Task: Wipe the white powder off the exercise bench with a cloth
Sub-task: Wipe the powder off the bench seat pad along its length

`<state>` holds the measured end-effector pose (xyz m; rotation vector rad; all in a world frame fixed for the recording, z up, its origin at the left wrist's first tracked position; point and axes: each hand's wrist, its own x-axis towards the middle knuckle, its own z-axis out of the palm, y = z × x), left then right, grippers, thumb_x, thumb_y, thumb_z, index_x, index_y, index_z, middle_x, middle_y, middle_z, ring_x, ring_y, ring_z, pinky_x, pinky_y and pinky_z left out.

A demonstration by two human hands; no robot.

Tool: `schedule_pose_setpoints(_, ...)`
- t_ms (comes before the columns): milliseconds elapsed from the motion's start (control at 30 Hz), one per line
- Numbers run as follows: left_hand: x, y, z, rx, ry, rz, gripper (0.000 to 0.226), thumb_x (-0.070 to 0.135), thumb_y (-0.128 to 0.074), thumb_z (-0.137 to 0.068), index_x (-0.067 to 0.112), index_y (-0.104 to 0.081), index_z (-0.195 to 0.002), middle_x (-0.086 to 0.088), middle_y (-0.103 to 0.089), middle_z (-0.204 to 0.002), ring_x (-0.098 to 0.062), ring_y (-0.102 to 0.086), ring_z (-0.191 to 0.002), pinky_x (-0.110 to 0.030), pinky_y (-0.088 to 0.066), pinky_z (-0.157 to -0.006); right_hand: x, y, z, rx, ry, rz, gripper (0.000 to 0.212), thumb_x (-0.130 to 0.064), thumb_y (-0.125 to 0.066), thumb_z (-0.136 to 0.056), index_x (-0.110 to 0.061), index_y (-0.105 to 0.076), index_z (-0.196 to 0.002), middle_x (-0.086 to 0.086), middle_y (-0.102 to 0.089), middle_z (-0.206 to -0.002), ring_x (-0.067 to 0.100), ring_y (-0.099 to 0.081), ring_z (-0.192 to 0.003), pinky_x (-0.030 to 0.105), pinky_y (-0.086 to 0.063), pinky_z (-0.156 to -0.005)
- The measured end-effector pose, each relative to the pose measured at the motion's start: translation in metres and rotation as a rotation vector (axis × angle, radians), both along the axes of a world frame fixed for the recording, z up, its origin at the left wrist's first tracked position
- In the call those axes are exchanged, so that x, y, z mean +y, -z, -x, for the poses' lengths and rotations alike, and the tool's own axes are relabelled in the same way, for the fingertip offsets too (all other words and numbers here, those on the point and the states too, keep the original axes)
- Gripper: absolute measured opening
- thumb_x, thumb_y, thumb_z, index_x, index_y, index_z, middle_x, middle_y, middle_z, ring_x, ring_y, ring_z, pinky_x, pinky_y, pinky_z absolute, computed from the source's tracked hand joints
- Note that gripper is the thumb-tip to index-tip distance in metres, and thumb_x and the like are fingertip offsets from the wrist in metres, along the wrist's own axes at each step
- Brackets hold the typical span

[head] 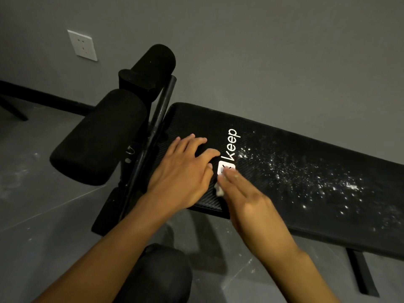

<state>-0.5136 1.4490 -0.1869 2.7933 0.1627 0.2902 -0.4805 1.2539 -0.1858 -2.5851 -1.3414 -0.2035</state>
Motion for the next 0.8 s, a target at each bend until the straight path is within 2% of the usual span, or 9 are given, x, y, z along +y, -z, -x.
schedule_pose_setpoints(133, 0.001, 0.001, 0.002, -0.002, 0.008, -0.003, 0.048, 0.040, -0.032, -0.100, 0.035, -0.044, -0.146, -0.002, -0.034, -0.159, -0.023, -0.020, -0.152, -0.046, -0.013, -0.126, 0.016, -0.009, -0.017, 0.022, 0.059, -0.021, 0.050, -0.001, -0.068, -0.091, -0.005, -0.055, -0.139, 0.014, -0.050, -0.148, 0.028, -0.045, -0.141, 0.031, -0.038, -0.113)
schedule_pose_setpoints(200, 0.002, 0.002, 0.003, 0.004, 0.014, 0.001, 0.049, 0.041, -0.031, -0.100, 0.035, -0.043, -0.147, -0.002, -0.033, -0.159, -0.023, -0.019, -0.153, -0.046, -0.012, -0.126, 0.010, -0.007, -0.004, 0.024, 0.042, -0.025, 0.052, 0.000, -0.070, -0.090, -0.005, -0.055, -0.139, 0.013, -0.048, -0.150, 0.025, -0.043, -0.142, 0.029, -0.035, -0.115)
schedule_pose_setpoints(367, 0.003, 0.003, 0.002, 0.006, 0.005, 0.002, 0.052, 0.043, -0.025, -0.099, 0.036, -0.041, -0.148, -0.002, -0.031, -0.160, -0.022, -0.016, -0.153, -0.045, -0.009, -0.127, -0.003, -0.002, 0.011, 0.013, -0.009, 0.027, 0.071, 0.007, -0.080, -0.076, -0.006, -0.054, -0.141, 0.013, -0.048, -0.151, 0.027, -0.043, -0.142, 0.034, -0.039, -0.112)
schedule_pose_setpoints(467, 0.002, 0.003, 0.003, -0.006, 0.003, -0.019, 0.056, 0.045, -0.019, -0.097, 0.035, -0.043, -0.146, -0.003, -0.034, -0.159, -0.023, -0.020, -0.152, -0.045, -0.012, -0.126, 0.018, -0.008, -0.017, 0.020, 0.062, 0.020, 0.058, 0.004, -0.072, -0.084, -0.004, -0.054, -0.138, 0.017, -0.049, -0.148, 0.032, -0.046, -0.140, 0.037, -0.047, -0.107)
schedule_pose_setpoints(533, 0.002, 0.002, 0.004, 0.001, 0.006, -0.024, 0.054, 0.044, -0.022, -0.098, 0.035, -0.042, -0.147, -0.003, -0.034, -0.159, -0.023, -0.021, -0.152, -0.045, -0.012, -0.126, 0.029, -0.009, -0.030, 0.043, 0.147, 0.002, 0.051, 0.006, -0.067, -0.087, -0.002, -0.055, -0.136, 0.020, -0.050, -0.146, 0.035, -0.046, -0.139, 0.042, -0.049, -0.104)
schedule_pose_setpoints(633, 0.002, 0.003, 0.004, 0.007, 0.009, -0.014, 0.051, 0.043, -0.027, -0.099, 0.036, -0.042, -0.147, -0.002, -0.033, -0.160, -0.022, -0.019, -0.153, -0.045, -0.012, -0.127, 0.027, -0.006, -0.019, 0.033, 0.169, -0.002, 0.050, 0.002, -0.066, -0.091, -0.003, -0.053, -0.139, 0.018, -0.048, -0.148, 0.033, -0.043, -0.142, 0.040, -0.045, -0.110)
schedule_pose_setpoints(733, 0.003, 0.005, 0.003, 0.012, 0.007, -0.004, 0.052, 0.044, -0.026, -0.099, 0.036, -0.041, -0.148, -0.001, -0.031, -0.160, -0.021, -0.016, -0.154, -0.045, -0.011, -0.126, 0.014, -0.007, 0.002, 0.027, 0.126, -0.026, 0.058, 0.004, -0.071, -0.085, -0.003, -0.053, -0.140, 0.017, -0.051, -0.146, 0.031, -0.046, -0.139, 0.034, -0.031, -0.113)
schedule_pose_setpoints(800, 0.004, 0.005, 0.002, 0.010, 0.004, -0.015, 0.052, 0.044, -0.025, -0.099, 0.036, -0.041, -0.148, -0.002, -0.032, -0.160, -0.021, -0.017, -0.153, -0.045, -0.012, -0.126, 0.016, -0.010, -0.008, 0.007, 0.083, 0.004, 0.058, 0.005, -0.071, -0.084, -0.003, -0.054, -0.138, 0.017, -0.052, -0.145, 0.031, -0.048, -0.138, 0.034, -0.037, -0.113)
